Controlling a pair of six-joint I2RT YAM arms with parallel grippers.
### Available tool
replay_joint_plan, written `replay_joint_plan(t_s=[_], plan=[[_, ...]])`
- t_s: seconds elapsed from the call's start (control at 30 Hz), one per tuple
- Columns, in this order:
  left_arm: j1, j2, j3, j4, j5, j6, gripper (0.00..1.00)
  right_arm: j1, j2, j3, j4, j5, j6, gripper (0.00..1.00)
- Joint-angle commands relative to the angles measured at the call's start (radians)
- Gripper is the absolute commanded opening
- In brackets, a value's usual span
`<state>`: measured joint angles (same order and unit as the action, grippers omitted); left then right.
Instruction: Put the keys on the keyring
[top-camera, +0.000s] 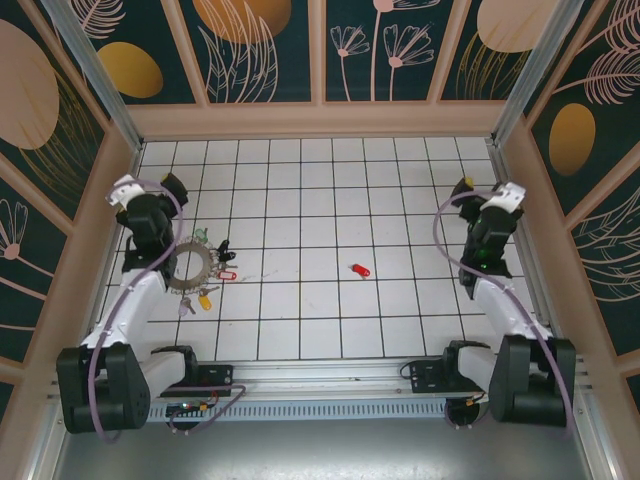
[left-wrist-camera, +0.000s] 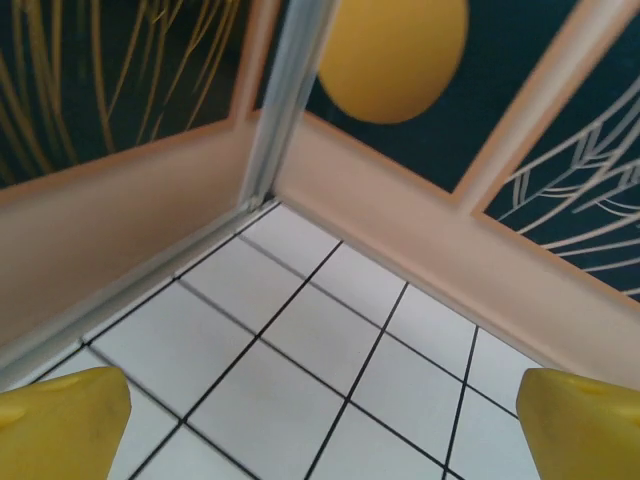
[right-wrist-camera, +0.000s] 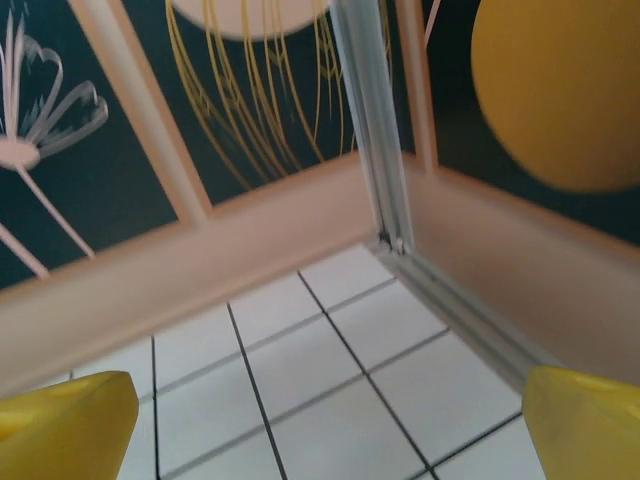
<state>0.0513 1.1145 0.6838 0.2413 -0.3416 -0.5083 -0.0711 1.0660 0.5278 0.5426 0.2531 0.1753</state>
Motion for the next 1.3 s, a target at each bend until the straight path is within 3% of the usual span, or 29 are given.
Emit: replay_joint_plan(t_s=[0.0, 0.17, 0.33, 0.43, 0.77, 1.1, 1.2, 1.27], plan=[[-0.004, 0.033, 0.036, -0.497, 0.085, -0.127, 0.99, -0.008, -0.048, 0.090, -0.391, -0.073, 0.057, 0.99], [-0.004, 0.183, 0.008, -0.589, 0.368, -0.113, 0.99, 0.034, -0.101, 0.081, -0.496, -0.192, 0.051, 0.99], [-0.004, 0.007, -0.203, -0.354, 0.585, -0.176, 0.98, 0.054, -0.124, 0.064, -0.544, -0.218, 0.077, 0.99], [-0.004, 0.052, -0.217, -0.320, 0.634, -0.144, 0.98, 0.057, -0.120, 0.061, -0.544, -0.219, 0.080, 0.99], [-0.005, 0.209, -0.149, -0.355, 0.656, 0.010, 0.99, 0.061, -0.113, 0.081, -0.558, -0.229, 0.103, 0.99], [-0.005, 0.179, -0.057, -0.460, 0.504, 0.051, 0.98, 0.063, -0.135, 0.078, -0.567, -0.233, 0.112, 0.99], [-0.005, 0.204, -0.045, -0.455, 0.438, 0.088, 0.98, 0.065, -0.133, 0.075, -0.562, -0.233, 0.118, 0.99], [-0.005, 0.261, -0.048, -0.438, 0.456, 0.097, 0.99, 0.067, -0.134, 0.070, -0.558, -0.233, 0.122, 0.99]])
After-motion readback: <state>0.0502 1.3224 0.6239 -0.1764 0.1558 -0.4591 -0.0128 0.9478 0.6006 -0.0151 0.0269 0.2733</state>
